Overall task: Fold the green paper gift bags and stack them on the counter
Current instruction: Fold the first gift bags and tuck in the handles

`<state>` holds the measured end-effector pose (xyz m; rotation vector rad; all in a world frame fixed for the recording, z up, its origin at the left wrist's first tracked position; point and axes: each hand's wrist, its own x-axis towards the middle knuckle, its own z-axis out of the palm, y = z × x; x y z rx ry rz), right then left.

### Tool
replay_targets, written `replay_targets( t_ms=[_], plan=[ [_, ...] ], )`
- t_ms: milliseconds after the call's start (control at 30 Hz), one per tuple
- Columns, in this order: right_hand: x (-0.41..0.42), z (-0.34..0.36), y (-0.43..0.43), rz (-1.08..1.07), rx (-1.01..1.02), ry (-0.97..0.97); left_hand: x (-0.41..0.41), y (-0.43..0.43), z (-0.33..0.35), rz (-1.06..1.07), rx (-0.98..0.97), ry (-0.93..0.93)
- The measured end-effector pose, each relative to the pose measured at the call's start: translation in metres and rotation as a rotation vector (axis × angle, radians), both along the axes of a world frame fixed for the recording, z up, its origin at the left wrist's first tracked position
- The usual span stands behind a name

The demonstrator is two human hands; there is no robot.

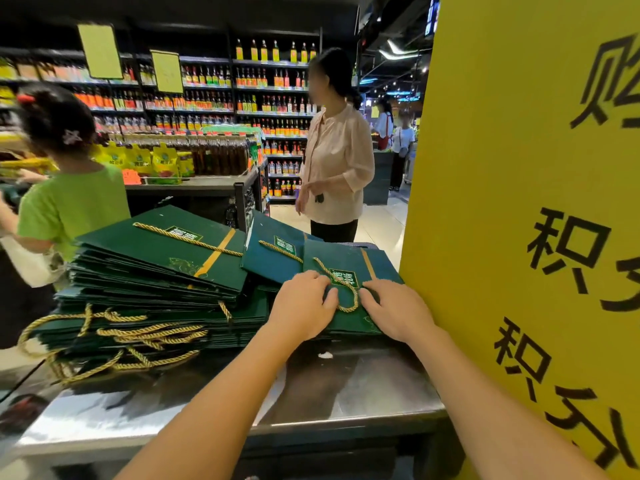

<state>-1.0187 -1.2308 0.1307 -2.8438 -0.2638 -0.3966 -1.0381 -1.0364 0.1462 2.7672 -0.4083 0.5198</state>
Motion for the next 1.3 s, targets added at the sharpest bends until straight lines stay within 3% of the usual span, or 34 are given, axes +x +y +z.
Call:
replay_targets(
  t_ms=[133,267,467,600,733,900,1100,1300],
  plan=[
    [-0.01,0.012,0.009,-0.037,0.031,-0.158,-0.01,0.027,0.034,0.103,-0.061,-0.063],
    [-0.013,0.014,0.03,0.079,0.02,-0.081,-0.014,0.058,0.063,0.247,-0.076,-0.09],
    [-0.013,-0.005,0.037,0.101,-0.006,-0.022,-0.015,0.086,0.098,0.385,-0.072,0.018],
    [-0.016,-0.005,0.037,0.098,-0.002,-0.014,-0.007,0.098,0.096,0.562,0.153,0.152],
    [-0.018,-0.005,0.038,0.094,0.007,-0.009,-0.001,0.093,0.09,0.586,0.191,0.225],
    [-0.018,-0.004,0.038,0.091,0.008,-0.001,0.004,0.087,0.092,0.57,-0.086,0.309],
    [-0.017,-0.002,0.039,0.097,0.03,0.006,0.008,0.087,0.095,0.556,-0.289,0.325],
    [-0.017,0.003,0.036,0.104,0.054,0.009,0.003,0.087,0.1,0.364,-0.599,0.319]
  ],
)
